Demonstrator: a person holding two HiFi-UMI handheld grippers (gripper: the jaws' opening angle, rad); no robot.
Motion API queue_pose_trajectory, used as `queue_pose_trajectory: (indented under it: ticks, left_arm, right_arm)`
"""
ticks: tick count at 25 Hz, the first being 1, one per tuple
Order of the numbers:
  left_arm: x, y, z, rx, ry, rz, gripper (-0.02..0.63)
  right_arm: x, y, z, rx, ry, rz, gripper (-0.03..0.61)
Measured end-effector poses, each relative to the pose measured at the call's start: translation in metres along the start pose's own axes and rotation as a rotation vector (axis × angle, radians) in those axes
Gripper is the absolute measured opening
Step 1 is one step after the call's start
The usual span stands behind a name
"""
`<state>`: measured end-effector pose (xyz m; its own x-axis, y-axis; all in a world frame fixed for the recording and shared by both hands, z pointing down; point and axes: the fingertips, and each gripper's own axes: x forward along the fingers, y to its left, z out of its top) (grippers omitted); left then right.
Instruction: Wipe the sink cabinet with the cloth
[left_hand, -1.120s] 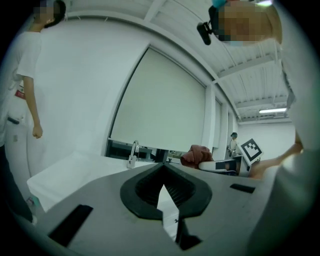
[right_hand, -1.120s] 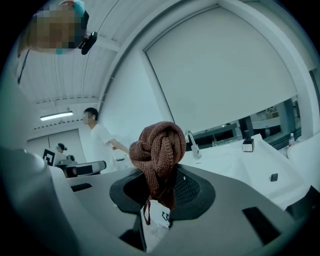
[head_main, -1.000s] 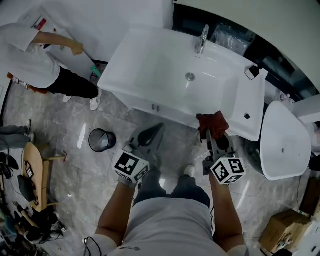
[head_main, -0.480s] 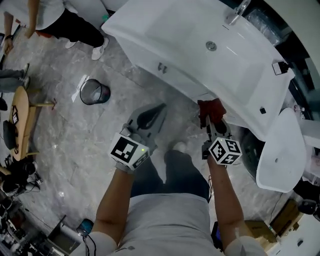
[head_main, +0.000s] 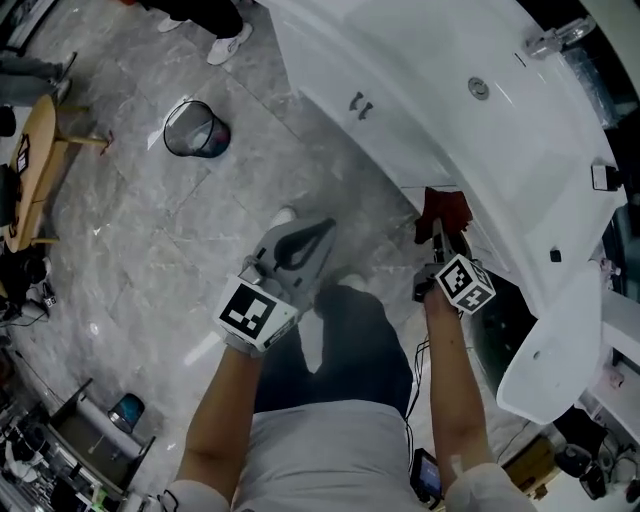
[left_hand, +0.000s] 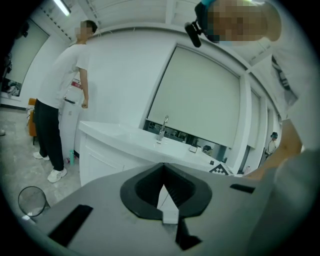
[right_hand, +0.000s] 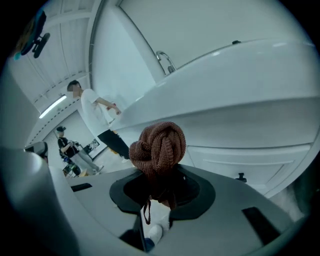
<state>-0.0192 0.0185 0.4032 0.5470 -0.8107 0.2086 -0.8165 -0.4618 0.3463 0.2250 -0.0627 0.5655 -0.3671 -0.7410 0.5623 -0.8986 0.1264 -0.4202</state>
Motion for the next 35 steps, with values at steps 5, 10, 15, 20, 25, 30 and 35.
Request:
queue_pose_trajectory:
  ticks: [5,10,15,20,25,30,35]
  left_arm:
    - [-0.002,0.006,-0.021,-0.018,0.012,0.035,0.009]
    - [-0.003,0.006,-0.041,-0.034,0.049,0.05,0.009]
    - [0.007,0.012,-0.052,-0.035,0.069,0.072,0.009]
    - [0.011,0.016,-0.054,-0.049,0.047,0.089,0.009]
    - [0.012,0.022,-0.062,-0.054,0.044,0.094,0.009]
    - [0.023,0.034,-0.075,-0.054,0.073,0.063,0.009]
    - [0.038,0.042,-0.089,-0.036,0.094,-0.004,0.009]
  right_arm:
    - [0.034,-0.028,0.002,0.028,-0.001,-0.016,0.104]
    - [0.055,-0.049,0.003,0.107,-0.006,-0.034,0.104]
    - [0.069,-0.059,0.006,0.172,-0.013,-0.018,0.103]
    - [0.08,-0.062,-0.002,0.169,0.002,0.004,0.1]
    - [0.098,-0.076,-0.025,0.173,0.038,-0.017,0.1]
    - [0.121,-0.096,-0.057,0.18,0.057,-0.063,0.098]
    - [0.145,-0.116,-0.086,0.2,0.048,-0.111,0.098]
